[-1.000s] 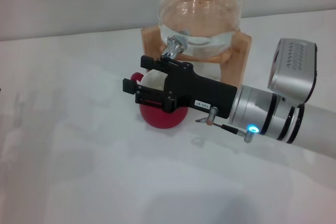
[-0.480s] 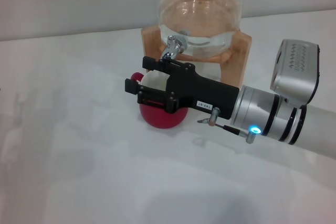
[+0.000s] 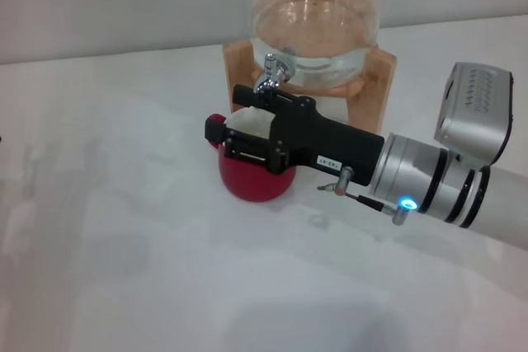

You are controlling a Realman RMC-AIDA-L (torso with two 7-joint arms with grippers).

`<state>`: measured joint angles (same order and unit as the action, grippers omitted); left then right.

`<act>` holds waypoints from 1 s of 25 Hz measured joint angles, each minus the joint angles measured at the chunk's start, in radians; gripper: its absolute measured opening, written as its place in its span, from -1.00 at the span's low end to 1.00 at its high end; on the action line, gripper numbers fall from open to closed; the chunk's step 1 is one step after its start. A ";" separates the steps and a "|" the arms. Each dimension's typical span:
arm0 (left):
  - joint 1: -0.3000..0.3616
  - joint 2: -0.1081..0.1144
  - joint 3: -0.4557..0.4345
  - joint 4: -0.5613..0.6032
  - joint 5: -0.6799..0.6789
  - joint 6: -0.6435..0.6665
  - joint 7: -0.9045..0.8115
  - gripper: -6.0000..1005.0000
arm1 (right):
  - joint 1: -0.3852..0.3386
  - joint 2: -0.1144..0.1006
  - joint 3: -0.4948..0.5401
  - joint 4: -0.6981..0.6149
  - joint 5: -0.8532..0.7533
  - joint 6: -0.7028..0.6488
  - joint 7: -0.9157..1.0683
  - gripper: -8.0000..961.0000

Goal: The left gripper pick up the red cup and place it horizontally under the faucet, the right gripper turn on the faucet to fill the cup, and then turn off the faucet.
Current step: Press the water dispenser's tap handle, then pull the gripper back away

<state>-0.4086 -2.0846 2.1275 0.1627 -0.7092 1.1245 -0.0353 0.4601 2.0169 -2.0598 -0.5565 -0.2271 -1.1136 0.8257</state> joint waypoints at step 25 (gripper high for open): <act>-0.009 0.000 0.000 0.000 0.001 0.000 0.000 0.25 | -0.011 -0.001 0.009 0.001 0.000 -0.008 -0.001 0.62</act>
<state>-0.4171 -2.0847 2.1276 0.1626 -0.7087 1.1244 -0.0353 0.4494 2.0157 -2.0508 -0.5550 -0.2269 -1.1220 0.8252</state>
